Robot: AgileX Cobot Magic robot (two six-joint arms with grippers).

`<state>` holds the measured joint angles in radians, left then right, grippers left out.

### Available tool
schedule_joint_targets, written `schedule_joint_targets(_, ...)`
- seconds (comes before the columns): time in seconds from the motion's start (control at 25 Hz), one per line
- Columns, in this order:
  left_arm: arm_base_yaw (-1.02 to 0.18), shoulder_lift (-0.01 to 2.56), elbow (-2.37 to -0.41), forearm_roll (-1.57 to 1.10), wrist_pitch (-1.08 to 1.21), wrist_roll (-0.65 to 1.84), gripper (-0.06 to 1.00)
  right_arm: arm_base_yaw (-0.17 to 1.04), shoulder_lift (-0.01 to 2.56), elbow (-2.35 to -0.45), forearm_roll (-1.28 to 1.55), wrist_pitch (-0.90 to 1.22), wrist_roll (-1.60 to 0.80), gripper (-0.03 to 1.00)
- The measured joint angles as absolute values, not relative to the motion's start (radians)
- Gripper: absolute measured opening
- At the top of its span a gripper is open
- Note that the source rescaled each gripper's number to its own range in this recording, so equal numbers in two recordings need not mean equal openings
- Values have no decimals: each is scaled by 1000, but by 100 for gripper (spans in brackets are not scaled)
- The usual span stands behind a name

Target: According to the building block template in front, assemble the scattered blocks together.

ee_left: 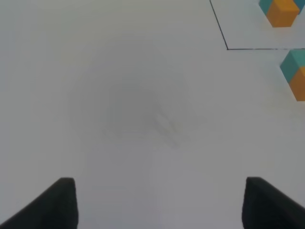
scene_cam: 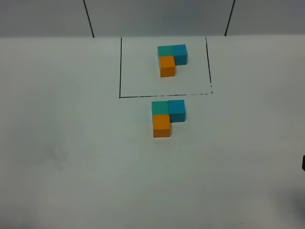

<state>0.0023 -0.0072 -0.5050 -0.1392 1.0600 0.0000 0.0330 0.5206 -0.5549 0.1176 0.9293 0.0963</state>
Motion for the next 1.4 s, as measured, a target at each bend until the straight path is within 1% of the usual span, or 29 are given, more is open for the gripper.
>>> schedule_joint_targets(0.12, 2, -7, -505, -139, 1060, 0, 53, 76, 387, -531, 84, 1006, 122, 100)
schedule_joint_targets(0.24, 2, -7, -505, -139, 1060, 0, 53, 104, 269, -526, 73, 1033, 131, 100)
schedule_joint_targets(0.52, 2, -7, -505, -139, 1060, 0, 53, 111, 31, -500, 120, 1041, 107, 100)
schedule_joint_targets(0.8, 2, -7, -505, -139, 1060, 0, 53, 132, -4, -497, 154, 1042, 40, 99)
schedule_joint_targets(0.92, 2, -7, -505, -139, 1060, 0, 53, 132, -4, -497, 154, 1042, 18, 93)
schedule_joint_targets(1.12, 2, -7, -505, -139, 1060, 0, 53, 132, -4, -497, 147, 1043, 12, 74)
schedule_joint_targets(1.16, 2, -7, -505, -139, 1060, 0, 53, 132, -4, -497, 144, 1043, 12, 72)
schedule_joint_targets(1.24, 2, -7, -505, -139, 1060, 0, 53, 129, -4, -497, 127, 1043, 19, 69)
schedule_joint_targets(1.4, 2, -7, -505, -139, 1060, 0, 53, 98, -4, -497, 74, 1043, 49, 68)
